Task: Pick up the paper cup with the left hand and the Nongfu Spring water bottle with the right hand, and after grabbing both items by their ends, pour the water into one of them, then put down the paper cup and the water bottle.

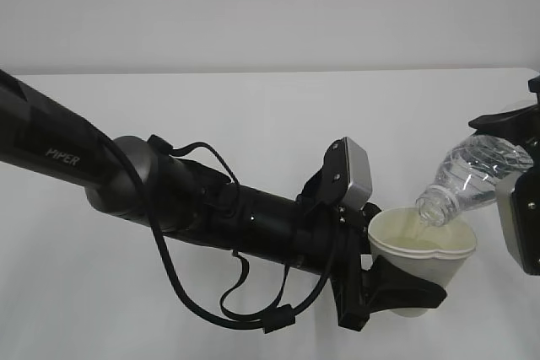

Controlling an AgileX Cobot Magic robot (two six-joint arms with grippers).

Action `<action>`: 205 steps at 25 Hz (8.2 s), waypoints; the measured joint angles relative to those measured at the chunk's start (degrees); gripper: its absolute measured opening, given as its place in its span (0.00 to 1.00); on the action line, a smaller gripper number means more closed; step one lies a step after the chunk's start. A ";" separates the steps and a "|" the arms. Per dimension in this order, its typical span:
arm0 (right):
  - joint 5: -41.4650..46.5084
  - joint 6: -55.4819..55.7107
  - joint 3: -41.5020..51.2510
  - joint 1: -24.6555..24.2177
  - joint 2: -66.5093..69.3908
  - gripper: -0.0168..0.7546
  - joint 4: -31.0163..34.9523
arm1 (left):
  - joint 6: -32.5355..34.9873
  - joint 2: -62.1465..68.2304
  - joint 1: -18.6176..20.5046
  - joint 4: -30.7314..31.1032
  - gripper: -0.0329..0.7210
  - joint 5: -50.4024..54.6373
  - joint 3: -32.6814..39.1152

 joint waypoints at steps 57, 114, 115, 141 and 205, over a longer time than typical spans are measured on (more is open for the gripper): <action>-0.28 -1.70 0.00 0.00 -0.06 0.54 0.37 | -0.10 0.00 0.00 0.56 0.59 0.00 0.00; -0.44 -2.85 0.00 0.00 -0.06 0.54 0.46 | -0.48 0.00 0.00 0.93 0.59 0.21 0.00; -0.44 -2.85 0.00 0.00 -0.06 0.54 0.46 | -0.48 0.00 0.00 0.93 0.59 0.21 0.00; -1.11 -3.16 0.00 0.00 -0.06 0.54 0.46 | -0.48 0.04 0.00 0.93 0.59 0.21 0.00; -13.10 10.53 0.00 0.00 -0.06 0.51 38.76 | -0.48 0.04 0.00 -6.47 0.59 3.31 -0.44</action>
